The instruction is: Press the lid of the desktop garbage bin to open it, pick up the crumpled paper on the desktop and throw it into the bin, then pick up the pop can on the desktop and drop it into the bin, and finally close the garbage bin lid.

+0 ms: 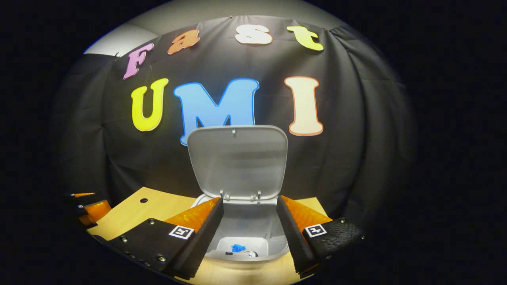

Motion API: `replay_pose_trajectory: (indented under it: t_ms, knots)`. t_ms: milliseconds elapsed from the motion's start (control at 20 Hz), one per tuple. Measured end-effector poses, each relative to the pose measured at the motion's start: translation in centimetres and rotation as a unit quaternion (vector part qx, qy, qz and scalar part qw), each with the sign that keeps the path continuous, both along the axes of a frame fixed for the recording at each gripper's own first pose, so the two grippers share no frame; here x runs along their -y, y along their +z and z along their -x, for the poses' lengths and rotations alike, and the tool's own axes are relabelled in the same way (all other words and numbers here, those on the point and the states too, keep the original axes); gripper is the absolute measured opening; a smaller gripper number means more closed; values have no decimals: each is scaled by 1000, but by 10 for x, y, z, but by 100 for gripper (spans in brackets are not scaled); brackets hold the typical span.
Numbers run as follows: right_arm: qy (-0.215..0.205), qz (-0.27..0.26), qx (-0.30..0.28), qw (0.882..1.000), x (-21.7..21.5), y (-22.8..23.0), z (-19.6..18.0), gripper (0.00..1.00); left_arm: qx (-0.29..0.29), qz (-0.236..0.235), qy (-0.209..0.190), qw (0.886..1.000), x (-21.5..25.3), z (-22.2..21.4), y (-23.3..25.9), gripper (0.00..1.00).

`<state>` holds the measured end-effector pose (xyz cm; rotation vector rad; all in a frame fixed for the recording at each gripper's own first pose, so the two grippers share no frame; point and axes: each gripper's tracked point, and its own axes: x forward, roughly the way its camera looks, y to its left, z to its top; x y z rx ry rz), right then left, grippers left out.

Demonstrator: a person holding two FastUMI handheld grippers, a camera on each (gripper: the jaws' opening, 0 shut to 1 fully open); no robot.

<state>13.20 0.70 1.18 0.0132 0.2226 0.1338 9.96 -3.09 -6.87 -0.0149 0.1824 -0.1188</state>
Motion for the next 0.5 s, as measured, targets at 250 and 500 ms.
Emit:
replay_pose_trajectory:
  t_ms: [250, 500]
  knots:
    - [-3, 7, 77, 997, -6, 60, -14, 86, 2, 3, 0, 1000, 1, 1, 1, 92]
    - [-6, 3, 110, 994, -11, 88, -36, 86, 0, 9, 9, 1000, -7, 4, 0, 92]
